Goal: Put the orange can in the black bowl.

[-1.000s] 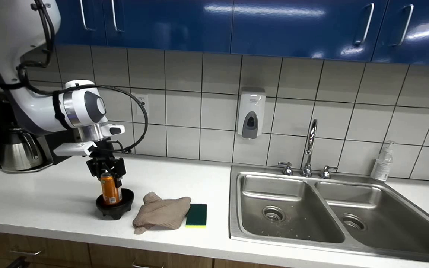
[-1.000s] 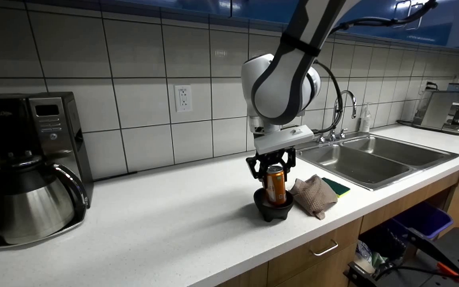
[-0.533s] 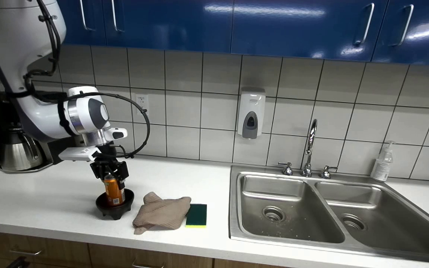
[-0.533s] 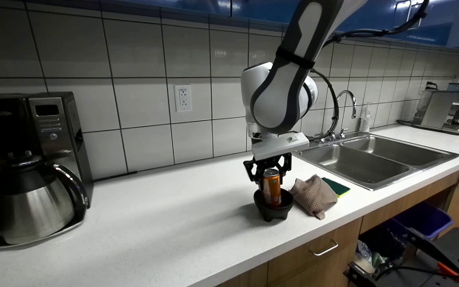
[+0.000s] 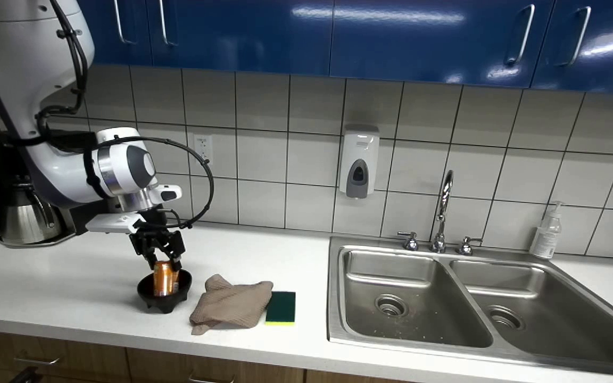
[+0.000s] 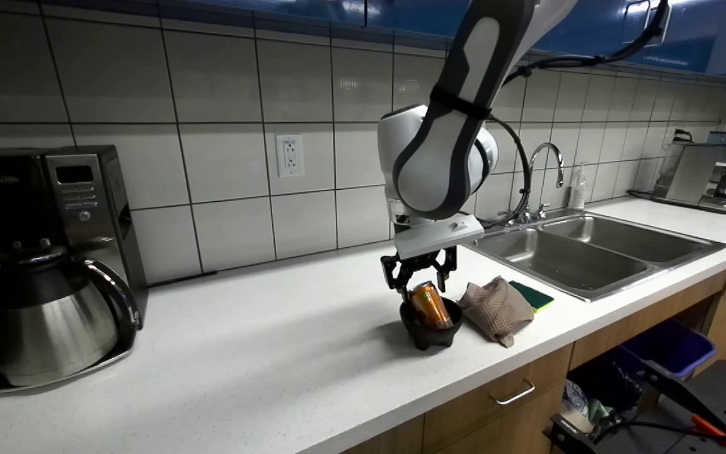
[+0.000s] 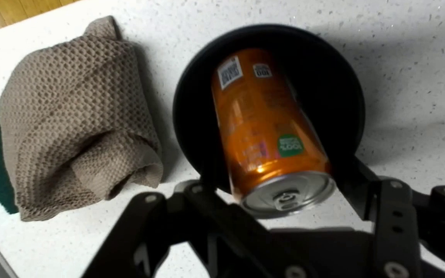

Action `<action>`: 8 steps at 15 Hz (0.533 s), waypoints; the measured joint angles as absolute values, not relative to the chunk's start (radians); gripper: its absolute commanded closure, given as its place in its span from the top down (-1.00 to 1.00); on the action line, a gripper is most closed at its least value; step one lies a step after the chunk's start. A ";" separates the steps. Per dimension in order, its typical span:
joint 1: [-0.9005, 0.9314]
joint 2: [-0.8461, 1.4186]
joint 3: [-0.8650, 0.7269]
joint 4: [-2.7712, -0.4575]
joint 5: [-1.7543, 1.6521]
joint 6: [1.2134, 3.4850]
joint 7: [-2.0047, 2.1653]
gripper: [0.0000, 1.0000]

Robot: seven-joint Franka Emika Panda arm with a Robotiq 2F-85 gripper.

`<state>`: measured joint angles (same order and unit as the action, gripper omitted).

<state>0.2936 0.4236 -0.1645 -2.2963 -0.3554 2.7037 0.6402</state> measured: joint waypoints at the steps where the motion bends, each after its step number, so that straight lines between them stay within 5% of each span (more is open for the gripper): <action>1: 0.298 0.421 -0.170 -2.296 -0.355 2.704 0.640 1.00; 8: 0.304 0.336 -0.181 -2.311 -0.355 2.658 0.640 1.00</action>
